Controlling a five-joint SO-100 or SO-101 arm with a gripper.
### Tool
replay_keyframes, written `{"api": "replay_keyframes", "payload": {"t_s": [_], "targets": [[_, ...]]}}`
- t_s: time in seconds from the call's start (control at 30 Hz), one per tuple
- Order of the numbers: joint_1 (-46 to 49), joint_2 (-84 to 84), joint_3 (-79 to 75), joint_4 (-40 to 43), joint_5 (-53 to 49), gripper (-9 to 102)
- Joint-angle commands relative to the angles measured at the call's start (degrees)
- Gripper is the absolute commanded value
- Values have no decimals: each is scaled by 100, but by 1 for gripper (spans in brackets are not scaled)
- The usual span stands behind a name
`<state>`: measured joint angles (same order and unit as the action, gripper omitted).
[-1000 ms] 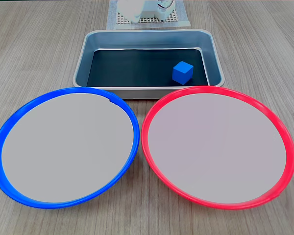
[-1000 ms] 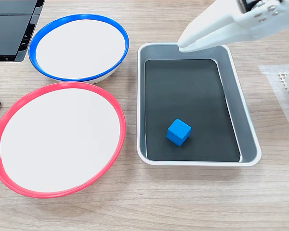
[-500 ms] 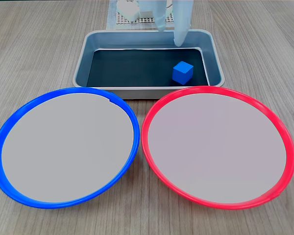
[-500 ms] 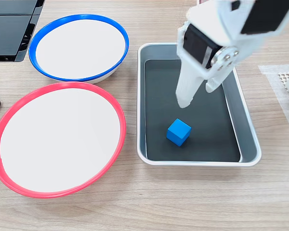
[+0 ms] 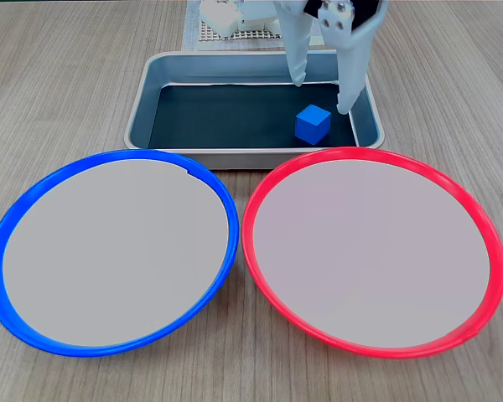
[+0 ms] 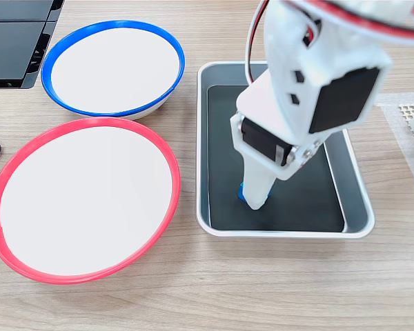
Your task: Move a blue block from tray to blue dish
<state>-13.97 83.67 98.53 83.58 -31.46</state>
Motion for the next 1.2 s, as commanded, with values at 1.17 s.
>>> {"api": "replay_keyframes", "payload": {"t_s": [1.17], "targets": [[167,510,-949,1600,-914,0]]}}
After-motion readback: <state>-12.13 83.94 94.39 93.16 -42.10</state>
